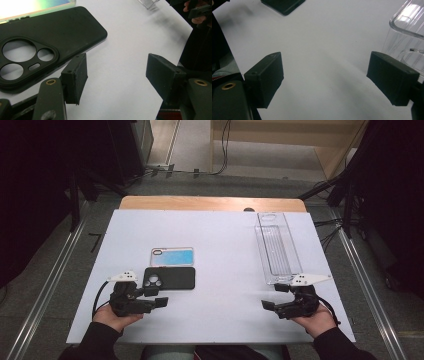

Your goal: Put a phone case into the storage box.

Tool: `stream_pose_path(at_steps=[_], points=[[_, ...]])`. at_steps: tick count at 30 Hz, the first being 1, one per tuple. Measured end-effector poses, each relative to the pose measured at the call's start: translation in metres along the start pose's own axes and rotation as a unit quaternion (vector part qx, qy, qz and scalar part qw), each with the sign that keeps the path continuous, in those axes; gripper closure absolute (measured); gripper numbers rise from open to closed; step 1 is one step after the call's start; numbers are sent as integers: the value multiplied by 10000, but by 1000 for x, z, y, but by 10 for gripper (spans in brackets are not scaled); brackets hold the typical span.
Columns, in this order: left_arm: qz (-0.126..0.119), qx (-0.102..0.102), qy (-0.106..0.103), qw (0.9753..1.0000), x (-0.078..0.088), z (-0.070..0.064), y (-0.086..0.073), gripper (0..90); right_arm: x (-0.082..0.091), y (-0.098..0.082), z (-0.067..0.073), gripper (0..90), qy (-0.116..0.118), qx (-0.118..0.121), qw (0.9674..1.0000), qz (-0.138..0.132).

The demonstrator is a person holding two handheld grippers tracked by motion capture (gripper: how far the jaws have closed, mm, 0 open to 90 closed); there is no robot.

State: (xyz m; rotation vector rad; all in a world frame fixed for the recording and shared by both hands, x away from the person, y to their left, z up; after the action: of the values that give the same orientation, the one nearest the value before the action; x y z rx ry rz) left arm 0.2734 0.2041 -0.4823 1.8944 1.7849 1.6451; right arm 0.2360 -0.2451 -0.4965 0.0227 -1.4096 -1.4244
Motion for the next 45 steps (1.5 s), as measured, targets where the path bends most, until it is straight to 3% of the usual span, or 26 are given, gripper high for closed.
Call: stream_pose_path(at_steps=[11,19,23,25,31,37,40,42,44,45], points=[[-88,111,118,9998,5,2,4,341,0,0,0,120,11,-4,10000,1],[-222,243,600,9977,12,6,14,344,1,0,0,120,-3,14,10000,9],[-286,317,739,9964,15,11,22,359,1,0,0,120,-33,31,10000,-3],[-342,228,783,9961,15,11,28,358,1,0,0,120,-37,32,10000,0],[-369,225,982,9942,13,19,47,359,2,0,0,120,-47,27,10000,-7],[-273,210,1182,9924,5,32,66,387,2,0,-1,120,-63,30,10000,-25],[-206,330,1210,9919,1,40,70,440,3,0,0,120,-60,25,10000,-41],[-186,366,1243,9914,-1,43,72,555,3,0,0,121,-54,26,10000,-41],[-113,241,1367,9903,-5,49,72,900,3,0,0,120,-51,34,10000,-40],[-44,282,1385,9900,-8,55,71,900,3,0,0,120,-43,41,10000,-36]])
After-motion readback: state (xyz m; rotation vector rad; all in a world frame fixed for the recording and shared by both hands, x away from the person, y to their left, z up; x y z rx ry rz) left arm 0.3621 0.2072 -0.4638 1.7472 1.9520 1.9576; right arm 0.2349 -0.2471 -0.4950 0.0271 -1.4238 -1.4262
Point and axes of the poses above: each handheld gripper's, and its own axes: x roughly backward along the jaws, y roughly out of its top, z roughly to its left, the point moved 3 cm from there along -x, roughly forward along the jaws, and after that the axes turned 1 degree about z, right-handed, at the moved point
